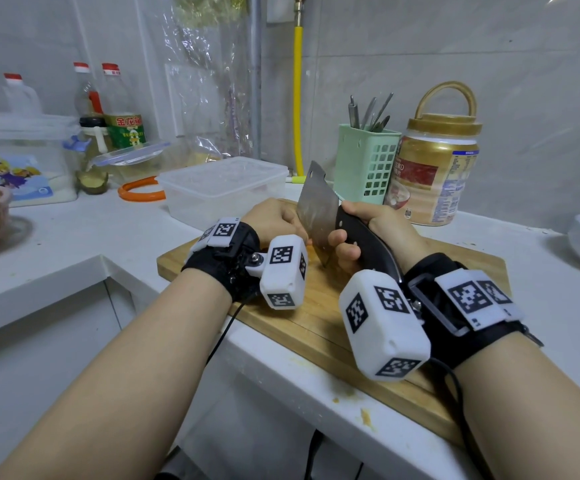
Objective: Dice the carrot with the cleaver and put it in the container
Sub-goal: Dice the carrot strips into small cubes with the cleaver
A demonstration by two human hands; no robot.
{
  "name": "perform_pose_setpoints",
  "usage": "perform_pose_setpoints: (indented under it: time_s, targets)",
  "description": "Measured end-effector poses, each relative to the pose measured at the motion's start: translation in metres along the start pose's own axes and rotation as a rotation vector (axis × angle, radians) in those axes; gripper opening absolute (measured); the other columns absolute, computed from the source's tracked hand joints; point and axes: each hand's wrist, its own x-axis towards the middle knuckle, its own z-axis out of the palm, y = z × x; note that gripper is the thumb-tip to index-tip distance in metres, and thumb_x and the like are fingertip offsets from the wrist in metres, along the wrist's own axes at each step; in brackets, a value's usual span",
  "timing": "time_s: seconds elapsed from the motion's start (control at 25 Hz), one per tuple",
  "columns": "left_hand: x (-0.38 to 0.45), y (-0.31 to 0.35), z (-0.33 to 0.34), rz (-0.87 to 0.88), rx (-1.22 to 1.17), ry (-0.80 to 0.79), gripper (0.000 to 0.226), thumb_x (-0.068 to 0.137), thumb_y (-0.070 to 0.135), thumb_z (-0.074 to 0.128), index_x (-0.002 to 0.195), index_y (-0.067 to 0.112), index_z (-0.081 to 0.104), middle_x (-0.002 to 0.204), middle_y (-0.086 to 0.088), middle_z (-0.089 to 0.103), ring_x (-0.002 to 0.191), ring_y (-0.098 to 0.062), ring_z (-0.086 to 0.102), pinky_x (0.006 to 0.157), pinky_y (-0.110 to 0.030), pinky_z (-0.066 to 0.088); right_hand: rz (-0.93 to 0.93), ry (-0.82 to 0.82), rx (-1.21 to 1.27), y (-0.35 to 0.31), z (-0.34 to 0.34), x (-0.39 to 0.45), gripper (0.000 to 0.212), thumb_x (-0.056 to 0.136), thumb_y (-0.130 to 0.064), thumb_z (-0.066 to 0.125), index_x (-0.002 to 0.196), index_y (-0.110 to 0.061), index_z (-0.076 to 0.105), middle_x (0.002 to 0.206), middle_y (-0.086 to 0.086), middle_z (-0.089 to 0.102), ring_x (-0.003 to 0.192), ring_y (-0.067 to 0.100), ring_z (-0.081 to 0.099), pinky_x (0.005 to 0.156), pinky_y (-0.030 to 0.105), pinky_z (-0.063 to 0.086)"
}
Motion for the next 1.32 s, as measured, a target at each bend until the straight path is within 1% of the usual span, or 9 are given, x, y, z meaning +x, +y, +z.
perform_pose_setpoints:
  time_s: [0.2, 0.28, 0.44, 0.6, 0.76, 0.92, 1.0, 1.16, 1.32]
  targets:
    - [0.006, -0.006, 0.001, -0.009, -0.008, 0.052, 0.005, 0.081, 0.012, 0.074, 0.081, 0.007, 0.076, 0.091, -0.003, 0.075, 0.098, -0.019, 0.067, 0.095, -0.039, 0.051, -0.048, 0.039, 0.080, 0.000, -0.003, 0.002, 0.020, 0.099, -0.029, 0.044, 0.094, -0.010, 0.043, 0.059, 0.006, 0.043, 0.031, 0.014, 0.038, 0.035, 0.013, 0.033]
    - [0.009, -0.008, 0.002, -0.018, -0.027, 0.082, 0.005, 0.081, 0.012, 0.073, 0.079, 0.007, 0.074, 0.090, -0.002, 0.075, 0.098, -0.018, 0.067, 0.096, -0.041, 0.051, -0.078, 0.036, 0.111, -0.001, -0.004, 0.000, 0.020, 0.099, -0.029, 0.044, 0.091, -0.010, 0.043, 0.060, 0.006, 0.043, 0.031, 0.013, 0.038, 0.036, 0.012, 0.033]
    - [0.011, -0.010, 0.003, -0.032, -0.041, 0.148, 0.005, 0.080, 0.009, 0.072, 0.075, 0.009, 0.072, 0.087, -0.004, 0.075, 0.092, -0.021, 0.068, 0.091, -0.041, 0.055, -0.126, 0.011, 0.168, -0.004, -0.004, -0.003, 0.021, 0.099, -0.029, 0.044, 0.093, -0.010, 0.044, 0.057, 0.005, 0.043, 0.031, 0.013, 0.038, 0.035, 0.011, 0.032]
    - [0.014, -0.011, 0.003, -0.028, -0.101, 0.175, 0.005, 0.079, 0.009, 0.074, 0.076, 0.008, 0.070, 0.078, -0.003, 0.073, 0.078, -0.017, 0.067, 0.084, -0.036, 0.055, -0.203, 0.013, 0.204, -0.009, -0.009, -0.006, 0.020, 0.099, -0.030, 0.044, 0.094, -0.011, 0.042, 0.059, 0.006, 0.042, 0.031, 0.014, 0.036, 0.034, 0.013, 0.031]
    - [0.014, -0.009, 0.005, -0.042, -0.158, 0.165, 0.005, 0.080, 0.009, 0.074, 0.081, 0.006, 0.071, 0.084, -0.008, 0.074, 0.080, -0.021, 0.070, 0.082, -0.036, 0.056, -0.235, 0.035, 0.236, -0.014, -0.022, -0.009, 0.017, 0.099, -0.030, 0.042, 0.103, -0.013, 0.039, 0.059, 0.004, 0.042, 0.030, 0.013, 0.036, 0.035, 0.014, 0.032]
    - [0.012, 0.007, 0.005, -0.051, 0.160, 0.091, 0.014, 0.072, 0.015, 0.083, 0.082, 0.011, 0.074, 0.076, 0.004, 0.070, 0.077, -0.011, 0.063, 0.081, -0.028, 0.052, -0.272, 0.070, 0.304, -0.017, -0.036, -0.008, 0.018, 0.100, -0.030, 0.041, 0.096, -0.012, 0.040, 0.056, 0.003, 0.042, 0.030, 0.012, 0.037, 0.034, 0.012, 0.032]
    - [0.011, 0.025, 0.009, -0.025, 0.293, 0.040, 0.015, 0.072, 0.013, 0.083, 0.083, 0.012, 0.074, 0.072, 0.008, 0.067, 0.074, -0.008, 0.060, 0.078, -0.023, 0.050, -0.267, 0.077, 0.331, -0.017, -0.041, -0.008, 0.020, 0.100, -0.030, 0.041, 0.093, -0.012, 0.040, 0.054, 0.002, 0.042, 0.030, 0.012, 0.037, 0.035, 0.012, 0.032]
    - [0.017, 0.048, 0.027, 0.035, 0.355, 0.005, 0.015, 0.071, 0.010, 0.083, 0.076, 0.018, 0.072, 0.071, 0.012, 0.065, 0.074, -0.005, 0.060, 0.076, -0.023, 0.048, -0.253, 0.066, 0.386, -0.019, -0.046, -0.009, 0.025, 0.099, -0.032, 0.039, 0.084, -0.013, 0.038, 0.053, 0.001, 0.042, 0.030, 0.011, 0.037, 0.035, 0.011, 0.031]
    - [0.024, 0.049, 0.033, 0.013, 0.320, 0.028, 0.013, 0.071, 0.012, 0.085, 0.076, 0.015, 0.074, 0.068, 0.011, 0.066, 0.073, -0.006, 0.061, 0.077, -0.025, 0.051, -0.209, 0.001, 0.437, -0.019, -0.052, -0.011, 0.032, 0.098, -0.038, 0.040, 0.077, -0.013, 0.036, 0.046, 0.000, 0.043, 0.030, 0.011, 0.038, 0.034, 0.013, 0.032]
